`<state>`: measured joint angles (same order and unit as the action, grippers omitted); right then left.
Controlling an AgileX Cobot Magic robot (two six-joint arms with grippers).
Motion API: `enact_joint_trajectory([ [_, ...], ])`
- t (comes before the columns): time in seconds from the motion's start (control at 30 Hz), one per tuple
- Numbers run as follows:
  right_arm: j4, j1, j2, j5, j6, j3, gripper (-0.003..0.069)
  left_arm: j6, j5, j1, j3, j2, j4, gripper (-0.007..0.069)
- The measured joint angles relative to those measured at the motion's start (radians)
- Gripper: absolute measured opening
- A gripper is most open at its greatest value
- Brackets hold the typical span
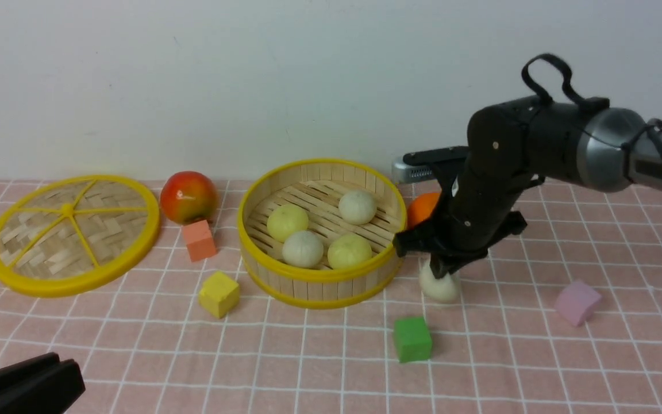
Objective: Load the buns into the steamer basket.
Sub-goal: Use the right arm to put the steamed stuffed bun into the steamer
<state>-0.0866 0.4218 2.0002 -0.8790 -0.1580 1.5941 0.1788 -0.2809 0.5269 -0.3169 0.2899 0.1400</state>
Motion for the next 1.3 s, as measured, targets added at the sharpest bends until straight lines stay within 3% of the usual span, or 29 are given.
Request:
enact_joint_trajectory([
  [0.23,-0.114,0.059,-0.033,0.162,0.126,0.159,0.0020,0.000,0.000,0.000,0.000,0.000,0.000,0.0162],
  [0.37,-0.154,0.073,0.097,0.249,0.173,0.281,0.0020,0.000,0.000,0.000,0.000,0.000,0.000,0.0165],
  [0.67,-0.157,0.072,0.362,0.283,0.184,0.519,0.0020,0.000,0.000,0.000,0.000,0.000,0.000,0.0165],
  [1.3,-0.144,0.079,0.380,0.273,0.228,0.550,0.0025,0.000,0.000,0.000,0.000,0.000,0.000,0.0186],
])
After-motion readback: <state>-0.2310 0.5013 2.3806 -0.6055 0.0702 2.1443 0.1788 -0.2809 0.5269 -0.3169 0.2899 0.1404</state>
